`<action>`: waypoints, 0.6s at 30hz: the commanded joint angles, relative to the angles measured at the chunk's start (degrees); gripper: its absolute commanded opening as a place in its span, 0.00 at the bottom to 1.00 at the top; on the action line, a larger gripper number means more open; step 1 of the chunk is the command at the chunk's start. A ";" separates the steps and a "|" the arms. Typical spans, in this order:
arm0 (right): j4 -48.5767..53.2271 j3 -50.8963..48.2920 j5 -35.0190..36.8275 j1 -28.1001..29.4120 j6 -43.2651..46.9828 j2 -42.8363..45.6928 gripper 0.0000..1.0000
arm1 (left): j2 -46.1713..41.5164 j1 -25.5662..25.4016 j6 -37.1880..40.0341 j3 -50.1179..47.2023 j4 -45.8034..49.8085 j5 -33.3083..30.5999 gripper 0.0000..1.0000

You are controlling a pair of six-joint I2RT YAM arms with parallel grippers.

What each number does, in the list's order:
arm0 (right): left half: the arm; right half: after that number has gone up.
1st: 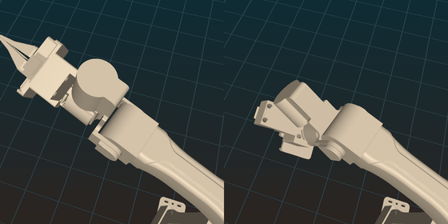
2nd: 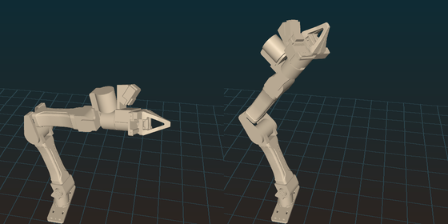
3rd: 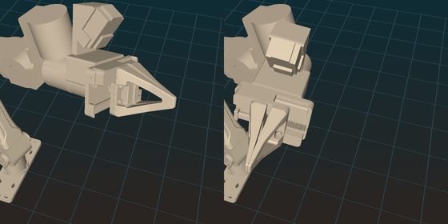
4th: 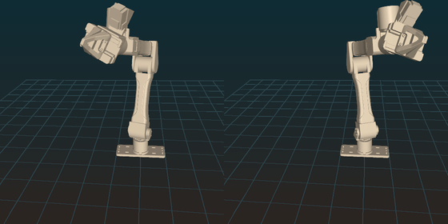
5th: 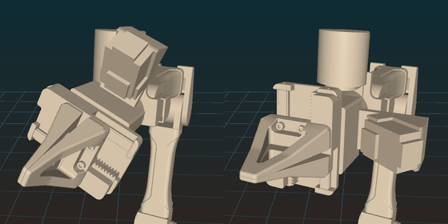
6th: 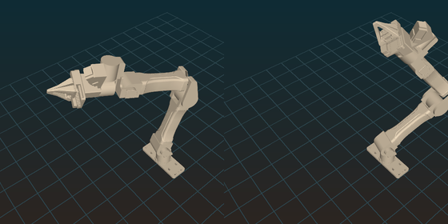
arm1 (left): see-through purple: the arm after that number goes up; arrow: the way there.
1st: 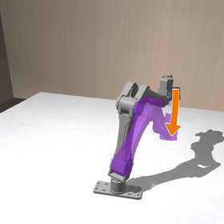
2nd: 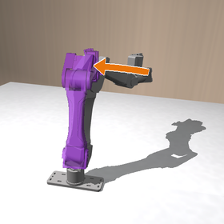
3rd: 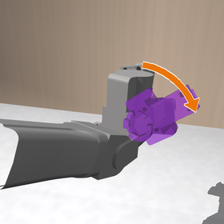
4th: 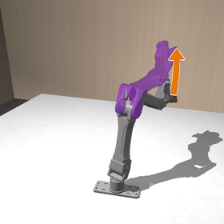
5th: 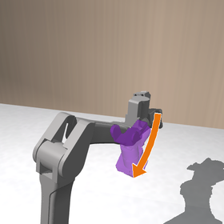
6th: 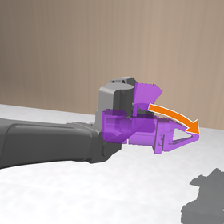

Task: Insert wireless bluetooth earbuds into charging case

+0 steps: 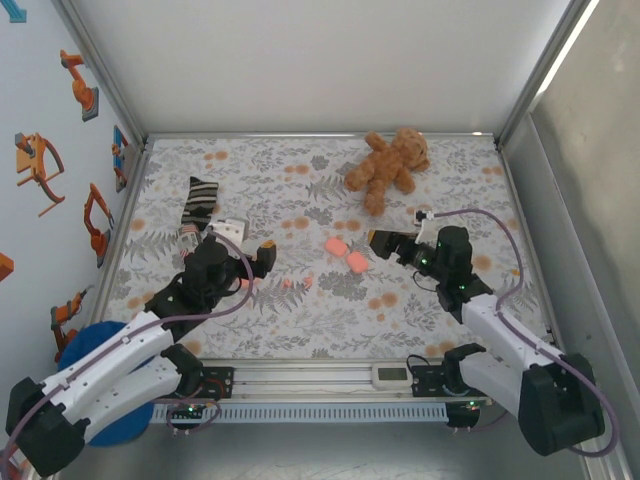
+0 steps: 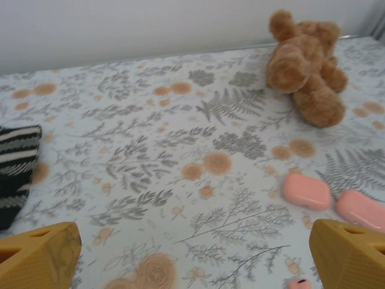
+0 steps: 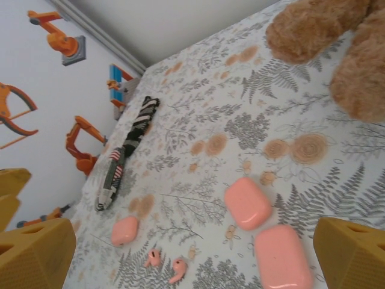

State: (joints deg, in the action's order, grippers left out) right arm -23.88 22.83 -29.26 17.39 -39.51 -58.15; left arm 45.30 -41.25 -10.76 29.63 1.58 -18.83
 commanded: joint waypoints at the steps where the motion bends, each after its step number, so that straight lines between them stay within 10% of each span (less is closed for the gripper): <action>1: -17.66 -0.92 -4.40 0.60 -5.13 -4.07 0.99 | 0.73 4.11 -3.23 0.41 5.70 0.26 0.96; 18: -2.36 20.17 -0.10 22.96 33.90 -25.01 1.00 | -10.27 27.31 -8.35 -1.99 14.41 15.07 0.96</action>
State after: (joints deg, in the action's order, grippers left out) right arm -30.13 38.61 -29.85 38.02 -14.94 -80.27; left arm 35.75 -16.49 -17.21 28.38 13.19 -8.71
